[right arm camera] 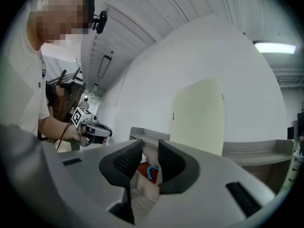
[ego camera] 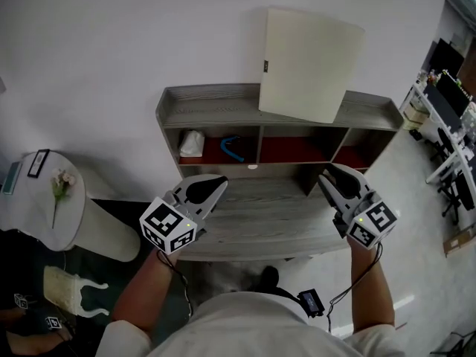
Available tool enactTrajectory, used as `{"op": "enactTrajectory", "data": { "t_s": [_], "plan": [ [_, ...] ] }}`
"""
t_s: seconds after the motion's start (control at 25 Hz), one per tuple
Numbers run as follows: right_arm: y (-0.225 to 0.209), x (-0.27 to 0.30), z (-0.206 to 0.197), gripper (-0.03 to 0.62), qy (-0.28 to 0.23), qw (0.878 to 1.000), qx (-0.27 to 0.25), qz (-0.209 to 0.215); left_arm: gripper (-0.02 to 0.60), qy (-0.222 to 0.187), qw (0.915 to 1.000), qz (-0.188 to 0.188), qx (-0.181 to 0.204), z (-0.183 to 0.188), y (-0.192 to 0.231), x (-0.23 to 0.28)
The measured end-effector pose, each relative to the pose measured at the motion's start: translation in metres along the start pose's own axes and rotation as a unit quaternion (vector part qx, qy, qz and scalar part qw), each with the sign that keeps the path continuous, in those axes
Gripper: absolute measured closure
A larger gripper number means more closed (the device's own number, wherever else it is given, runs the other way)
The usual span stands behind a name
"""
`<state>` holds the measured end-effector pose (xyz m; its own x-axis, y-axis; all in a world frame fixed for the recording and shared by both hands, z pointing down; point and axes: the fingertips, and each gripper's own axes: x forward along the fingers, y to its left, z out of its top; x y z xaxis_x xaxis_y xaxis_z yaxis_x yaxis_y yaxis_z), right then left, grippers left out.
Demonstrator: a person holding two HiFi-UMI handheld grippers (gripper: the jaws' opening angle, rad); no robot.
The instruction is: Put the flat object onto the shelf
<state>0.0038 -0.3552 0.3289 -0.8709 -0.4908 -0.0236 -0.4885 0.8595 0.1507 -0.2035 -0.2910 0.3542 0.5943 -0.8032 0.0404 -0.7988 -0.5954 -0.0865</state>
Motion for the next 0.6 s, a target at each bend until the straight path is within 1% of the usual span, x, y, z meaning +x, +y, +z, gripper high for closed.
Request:
{"op": "enactTrajectory", "data": {
  "t_s": [0.08,0.2,0.4,0.6],
  "plan": [
    [0.022,-0.006,-0.005,0.514,0.004,1.0,-0.005,-0.001,0.568,-0.001,1.0,0.006,-0.001,-0.002,0.0,-0.016],
    [0.048,-0.017,-0.012,0.542,0.008,1.0,0.005,0.0,0.568,-0.004,0.9998,0.015,-0.008,-0.004,-0.003,-0.034],
    [0.073,-0.036,-0.018,0.568,0.002,1.0,0.019,0.007,0.568,-0.004,0.9997,0.026,-0.005,-0.003,-0.023,-0.05],
    [0.089,-0.061,-0.022,0.574,0.009,0.999,0.015,0.03,0.567,-0.005,0.9993,0.035,-0.005,0.0,-0.052,-0.053]
  ]
}}
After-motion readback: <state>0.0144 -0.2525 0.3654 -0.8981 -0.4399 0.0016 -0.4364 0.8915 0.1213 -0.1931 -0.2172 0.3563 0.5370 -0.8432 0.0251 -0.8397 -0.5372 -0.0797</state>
